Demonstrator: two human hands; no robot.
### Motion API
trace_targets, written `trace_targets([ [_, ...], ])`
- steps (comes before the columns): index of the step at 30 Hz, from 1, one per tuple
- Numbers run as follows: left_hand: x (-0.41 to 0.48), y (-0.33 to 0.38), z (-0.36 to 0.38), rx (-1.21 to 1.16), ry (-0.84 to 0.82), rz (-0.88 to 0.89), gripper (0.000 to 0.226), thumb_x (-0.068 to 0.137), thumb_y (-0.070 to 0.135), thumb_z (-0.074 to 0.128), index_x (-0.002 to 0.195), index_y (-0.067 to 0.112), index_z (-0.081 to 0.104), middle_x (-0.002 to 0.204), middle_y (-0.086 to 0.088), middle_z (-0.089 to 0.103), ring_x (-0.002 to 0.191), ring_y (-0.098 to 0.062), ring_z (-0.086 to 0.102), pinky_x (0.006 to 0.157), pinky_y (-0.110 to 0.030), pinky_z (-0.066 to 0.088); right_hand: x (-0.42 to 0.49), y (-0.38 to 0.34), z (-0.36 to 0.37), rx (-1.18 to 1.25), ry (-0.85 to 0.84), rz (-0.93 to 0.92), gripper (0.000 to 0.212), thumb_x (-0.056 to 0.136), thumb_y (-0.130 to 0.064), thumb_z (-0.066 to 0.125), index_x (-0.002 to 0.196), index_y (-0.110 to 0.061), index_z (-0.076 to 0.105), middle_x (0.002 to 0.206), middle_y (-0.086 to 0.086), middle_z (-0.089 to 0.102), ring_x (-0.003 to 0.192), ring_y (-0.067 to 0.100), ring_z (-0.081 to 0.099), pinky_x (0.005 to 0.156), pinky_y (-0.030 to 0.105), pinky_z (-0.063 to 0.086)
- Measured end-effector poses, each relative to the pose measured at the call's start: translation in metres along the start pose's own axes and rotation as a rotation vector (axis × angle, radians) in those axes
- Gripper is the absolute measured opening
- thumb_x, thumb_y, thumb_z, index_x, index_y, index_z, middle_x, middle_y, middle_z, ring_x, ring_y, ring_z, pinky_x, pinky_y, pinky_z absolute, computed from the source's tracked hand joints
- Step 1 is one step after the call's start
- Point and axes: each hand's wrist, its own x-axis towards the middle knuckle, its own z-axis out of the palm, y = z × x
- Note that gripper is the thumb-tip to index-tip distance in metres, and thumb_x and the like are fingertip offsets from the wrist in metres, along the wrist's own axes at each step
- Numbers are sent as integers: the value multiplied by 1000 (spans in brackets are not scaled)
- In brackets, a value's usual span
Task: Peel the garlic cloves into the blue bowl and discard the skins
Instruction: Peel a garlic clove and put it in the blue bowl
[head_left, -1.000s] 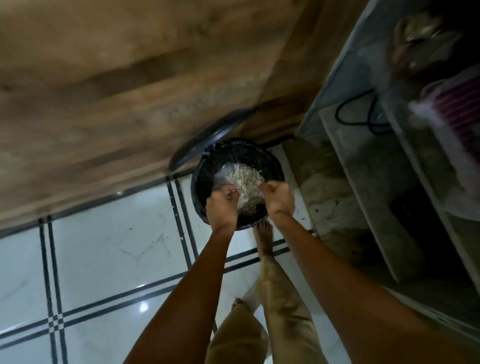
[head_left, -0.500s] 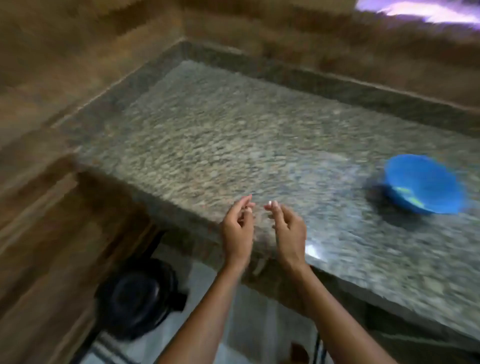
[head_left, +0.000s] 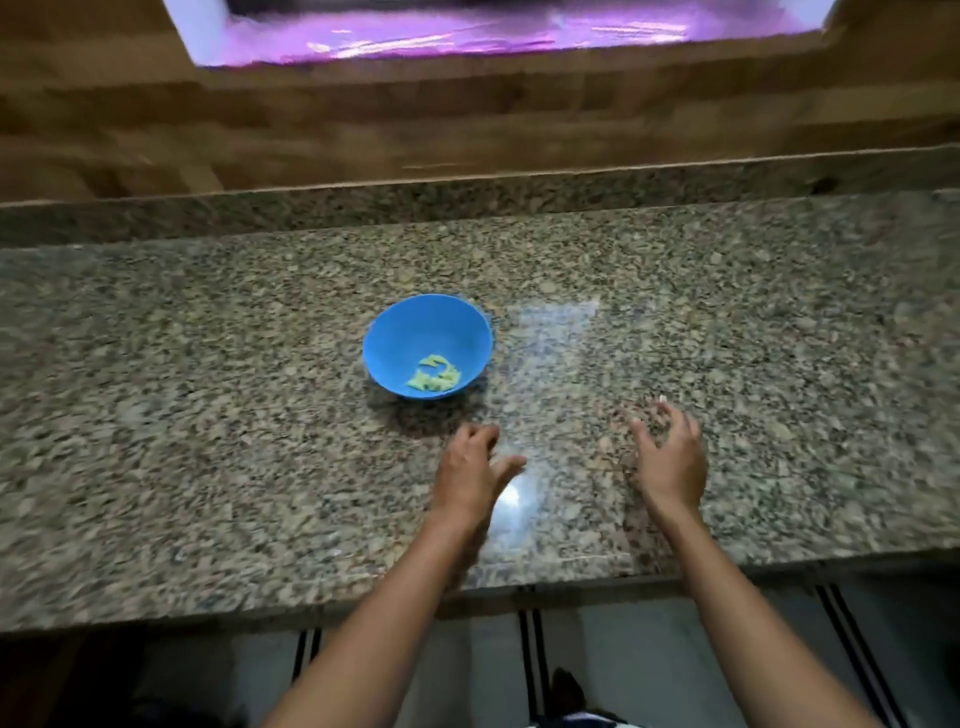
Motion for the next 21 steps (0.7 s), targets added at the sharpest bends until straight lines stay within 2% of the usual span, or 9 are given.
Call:
trace_targets([
  [4,-5,6,14,11,56,52,36,78,31,75,109,14,68,105,-3,61,94,-18,59,82,-30,48,8,26,-6,-51,-28,16,53,89,-40,57,131,-11,47,131,11,51,117,29,48,93,41,43],
  [7,-6,11,18,18,66,97,19,82,17,71,100,11,72,96,-3,65,86,-19,62,77,-28,46,6,38,-6,-59,-32,-15,46,91,-32,56,130,-8,50,132,12,50,119,29,46,95,39,39],
  [10,-4,15,20,76,82,138,12,84,10,66,93,8,74,90,-8,69,81,-23,64,73,-29,45,6,45,-6,-70,-28,-36,35,90,-19,59,123,-7,57,127,10,51,113,26,45,82,27,34],
  [12,1,17,18,89,68,132,10,84,7,63,86,5,73,83,-12,68,76,-24,62,70,-32,44,7,46,-5,-57,-24,-43,31,88,-14,61,118,-5,60,122,11,53,106,24,47,78,24,32],
  [15,4,19,15,113,61,133,8,84,7,62,80,5,68,80,-12,65,74,-25,62,66,-36,46,7,45,-8,-13,-8,-54,26,87,-8,62,112,-2,63,113,12,57,97,21,51,75,24,39],
  [18,4,15,12,107,99,100,9,87,10,62,89,7,70,88,-8,65,80,-21,60,71,-33,46,6,44,-9,38,10,-48,25,83,-7,65,108,-3,65,106,12,63,92,25,58,80,35,52],
  [21,6,15,5,237,44,106,13,88,8,55,89,5,68,89,-11,66,83,-26,61,71,-35,45,1,31,-4,178,-22,92,23,80,-11,68,103,-7,67,97,10,68,81,24,64,69,40,57],
])
